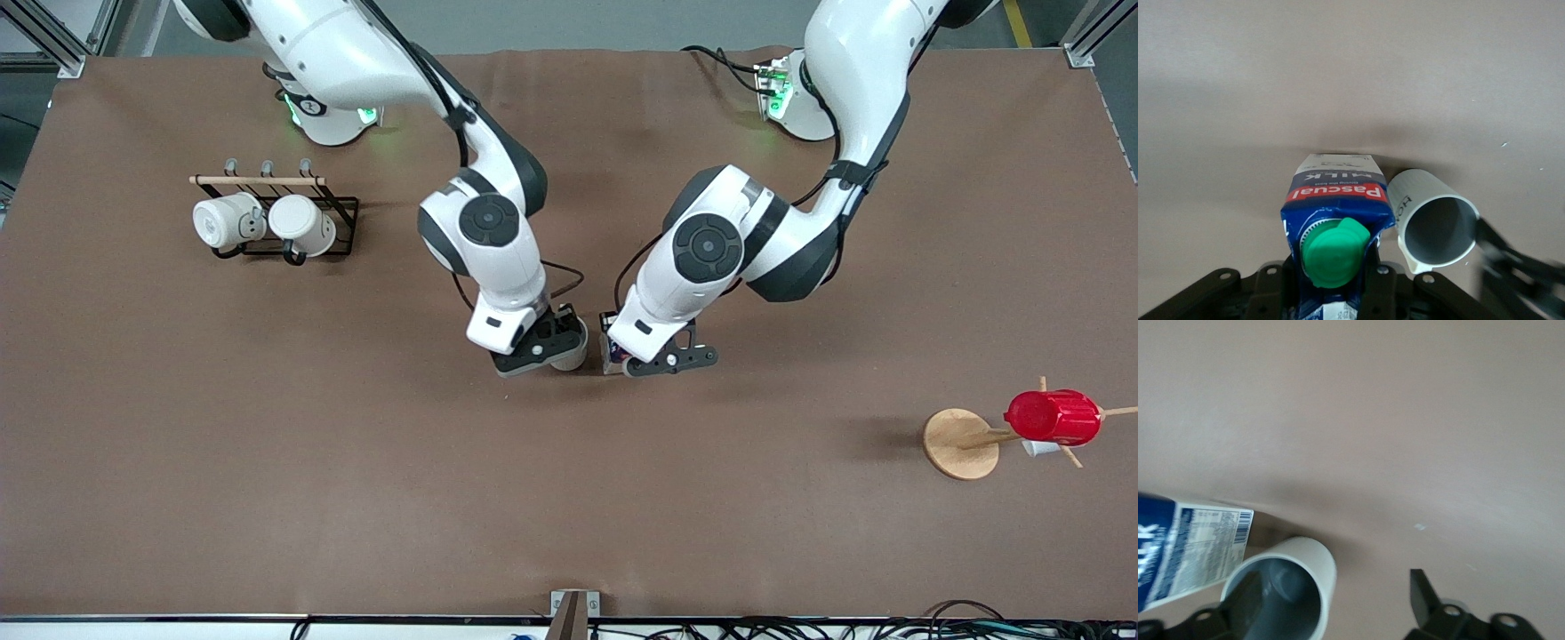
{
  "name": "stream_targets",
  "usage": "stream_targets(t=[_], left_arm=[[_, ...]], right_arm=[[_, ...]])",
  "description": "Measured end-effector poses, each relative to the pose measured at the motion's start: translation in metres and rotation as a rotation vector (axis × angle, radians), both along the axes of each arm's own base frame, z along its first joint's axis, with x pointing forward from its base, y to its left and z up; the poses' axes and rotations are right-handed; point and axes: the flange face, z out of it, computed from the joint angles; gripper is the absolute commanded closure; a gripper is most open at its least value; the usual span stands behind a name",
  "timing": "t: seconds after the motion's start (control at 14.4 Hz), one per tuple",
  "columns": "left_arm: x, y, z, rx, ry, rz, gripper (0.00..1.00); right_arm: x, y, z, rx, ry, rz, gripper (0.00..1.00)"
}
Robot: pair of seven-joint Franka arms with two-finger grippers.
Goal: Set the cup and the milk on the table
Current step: 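Lower the mug, open the right gripper and withdraw it, then set the milk carton beside the mug and open the left gripper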
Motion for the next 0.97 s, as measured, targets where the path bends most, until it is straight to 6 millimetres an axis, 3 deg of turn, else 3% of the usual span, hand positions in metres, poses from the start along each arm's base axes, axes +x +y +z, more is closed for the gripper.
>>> stream_targets(t=[0.14,0.28,0.35,0.42,0.49,0.69,0.76,0.97], left_arm=[[-0.003,-0.007,-0.007,-0.001,0.004,-0.01,0.72],[-0.007,-0.013,-0.012,0.0,0.009,-0.019,0.68],[-0.008,-0.016,-0.012,0.0,0.009,-0.024,0.59],[-0.01,-0.017,-0.012,0.001,0.009,-0.026,0.38],[-0.01,-0.019,-0.013,0.001,0.009,-0.029,0.0],[-0.008,-0.021,-0.016,-0.011,-0.004,-0.025,0.0],[-0.006,-0.02,-0.015,-0.016,-0.011,-0.022,0.0],[0.007,-0.014,0.014,-0.014,-0.075,-0.021,0.0]], right_arm=[[0.015,-0.047,0.054,-0.028,0.022,-0.089,0.0],[0.034,-0.115,0.1,-0.062,0.053,-0.197,0.0],[0.043,-0.155,0.122,-0.072,0.062,-0.257,0.0],[0.051,-0.198,0.142,-0.077,0.067,-0.324,0.0],[0.057,-0.245,0.162,-0.08,0.068,-0.391,0.0],[0.057,-0.384,0.214,-0.103,0.072,-0.434,0.0],[0.051,-0.419,0.227,-0.111,0.078,-0.421,0.0],[0.029,-0.479,0.26,-0.097,0.078,-0.476,0.0]])
